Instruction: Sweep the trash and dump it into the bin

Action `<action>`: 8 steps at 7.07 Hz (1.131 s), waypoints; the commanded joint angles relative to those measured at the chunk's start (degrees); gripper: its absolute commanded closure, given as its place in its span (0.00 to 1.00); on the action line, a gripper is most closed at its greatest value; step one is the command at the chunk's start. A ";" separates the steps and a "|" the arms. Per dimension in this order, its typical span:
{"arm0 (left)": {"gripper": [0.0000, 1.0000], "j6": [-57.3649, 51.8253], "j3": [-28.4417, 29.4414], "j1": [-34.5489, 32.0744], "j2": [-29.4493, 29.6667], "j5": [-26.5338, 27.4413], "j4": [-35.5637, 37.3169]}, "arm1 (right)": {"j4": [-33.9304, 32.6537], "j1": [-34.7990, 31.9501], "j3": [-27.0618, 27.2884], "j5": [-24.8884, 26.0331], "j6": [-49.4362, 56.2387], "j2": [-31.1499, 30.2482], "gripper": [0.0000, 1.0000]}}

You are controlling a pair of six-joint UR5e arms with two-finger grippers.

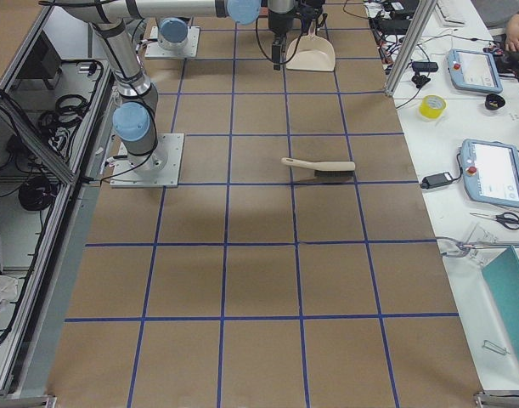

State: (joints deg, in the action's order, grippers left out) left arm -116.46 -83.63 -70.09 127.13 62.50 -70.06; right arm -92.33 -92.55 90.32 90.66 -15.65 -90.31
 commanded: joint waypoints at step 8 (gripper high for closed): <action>0.00 58.71 -16.39 -5.91 -29.82 10.86 -1.39 | 1.19 0.00 0.03 0.04 5.54 -0.31 0.00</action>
State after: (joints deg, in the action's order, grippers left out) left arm -68.71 -98.17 -73.73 100.78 70.60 -71.49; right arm -91.14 -92.54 90.35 90.69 -10.18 -90.66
